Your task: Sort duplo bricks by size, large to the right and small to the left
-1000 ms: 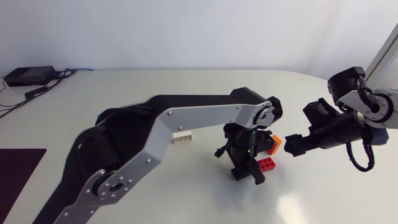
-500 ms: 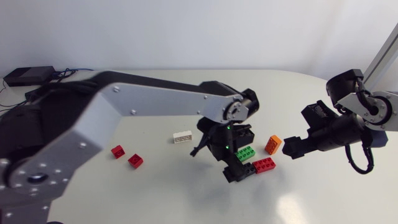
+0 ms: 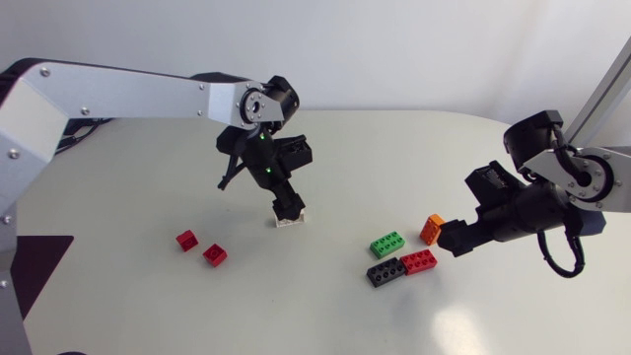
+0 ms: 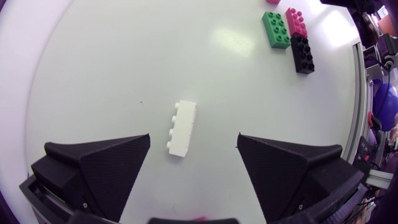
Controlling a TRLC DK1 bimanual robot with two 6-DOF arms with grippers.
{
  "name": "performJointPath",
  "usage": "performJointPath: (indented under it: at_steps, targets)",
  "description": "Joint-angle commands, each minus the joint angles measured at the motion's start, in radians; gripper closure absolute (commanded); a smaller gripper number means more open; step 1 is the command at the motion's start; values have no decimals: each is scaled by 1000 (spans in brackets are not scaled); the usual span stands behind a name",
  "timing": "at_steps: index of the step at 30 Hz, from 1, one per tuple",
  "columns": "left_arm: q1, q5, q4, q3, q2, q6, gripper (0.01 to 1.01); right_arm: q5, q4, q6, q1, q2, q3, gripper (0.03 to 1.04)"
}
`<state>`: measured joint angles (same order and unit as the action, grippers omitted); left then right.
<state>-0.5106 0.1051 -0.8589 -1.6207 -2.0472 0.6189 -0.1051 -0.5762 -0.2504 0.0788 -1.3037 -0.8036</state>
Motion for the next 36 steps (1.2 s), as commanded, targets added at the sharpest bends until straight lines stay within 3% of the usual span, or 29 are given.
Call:
performJointPath:
  at_steps: [1,8,11,15,20,29,36]
  targets:
    - [21,5,6,-7,-62,67,54,-1,-13,11,18,6,27,111]
    - [44,11,21,-2,-126,111,56,5,-13,30,42,0,21,111]
    - [52,16,32,-2,-137,114,111,8,-14,37,53,1,20,111]
    - [57,18,50,1,-165,117,343,10,-16,40,59,6,18,111]
    - [58,19,77,2,-174,108,793,13,-22,40,59,14,18,111]
    - [15,39,72,16,-122,94,802,16,-25,31,45,38,21,111]
    - [-103,47,50,-8,-64,44,802,16,-25,23,12,43,32,111]
